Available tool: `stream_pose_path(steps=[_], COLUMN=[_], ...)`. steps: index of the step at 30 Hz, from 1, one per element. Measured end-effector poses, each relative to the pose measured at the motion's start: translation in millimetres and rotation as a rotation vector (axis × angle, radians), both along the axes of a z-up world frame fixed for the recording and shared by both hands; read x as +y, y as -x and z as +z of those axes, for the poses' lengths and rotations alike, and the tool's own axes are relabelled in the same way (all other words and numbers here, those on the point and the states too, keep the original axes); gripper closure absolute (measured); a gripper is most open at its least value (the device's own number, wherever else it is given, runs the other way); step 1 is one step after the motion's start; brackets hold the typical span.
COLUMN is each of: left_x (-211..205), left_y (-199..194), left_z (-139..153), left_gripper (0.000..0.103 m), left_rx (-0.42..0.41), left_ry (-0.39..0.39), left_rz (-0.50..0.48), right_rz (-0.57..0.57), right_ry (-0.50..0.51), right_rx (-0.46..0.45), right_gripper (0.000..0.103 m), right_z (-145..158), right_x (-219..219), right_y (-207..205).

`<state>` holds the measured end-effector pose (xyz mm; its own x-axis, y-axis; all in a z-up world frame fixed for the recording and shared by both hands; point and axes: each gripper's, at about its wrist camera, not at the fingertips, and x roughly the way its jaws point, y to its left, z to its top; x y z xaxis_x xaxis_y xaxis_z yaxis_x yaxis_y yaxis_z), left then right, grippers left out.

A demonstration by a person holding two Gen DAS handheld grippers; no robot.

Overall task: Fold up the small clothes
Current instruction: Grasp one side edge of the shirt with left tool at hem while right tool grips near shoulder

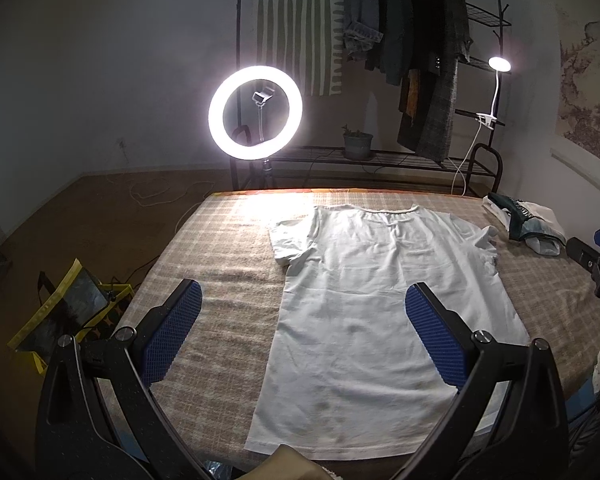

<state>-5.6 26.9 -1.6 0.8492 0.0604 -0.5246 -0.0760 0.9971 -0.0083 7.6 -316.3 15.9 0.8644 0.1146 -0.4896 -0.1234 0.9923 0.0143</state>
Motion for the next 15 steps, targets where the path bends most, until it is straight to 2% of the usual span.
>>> stream_pose_path(steps=[5,8,12,15], left_x=[22,40,65,79], left_y=[-1,0,10,16], left_z=[-11,-22,-46,-71], left_gripper=[0.0,0.0,0.014,0.024], left_rx=[0.033,0.058,0.089,0.168], left_ry=[0.025,0.054,0.134,0.243], left_rz=[0.045,0.067,0.103,0.145], right_rz=[0.056,0.103,0.171,0.232], right_ry=[0.028,0.017,-0.006,0.008], right_rx=[0.002,0.041,0.095,0.111], right_gripper=[0.0,0.001,0.005,0.007], right_z=[3,3,4,6], right_x=[26,42,70,98], right_y=[-10,-25,-48,-63])
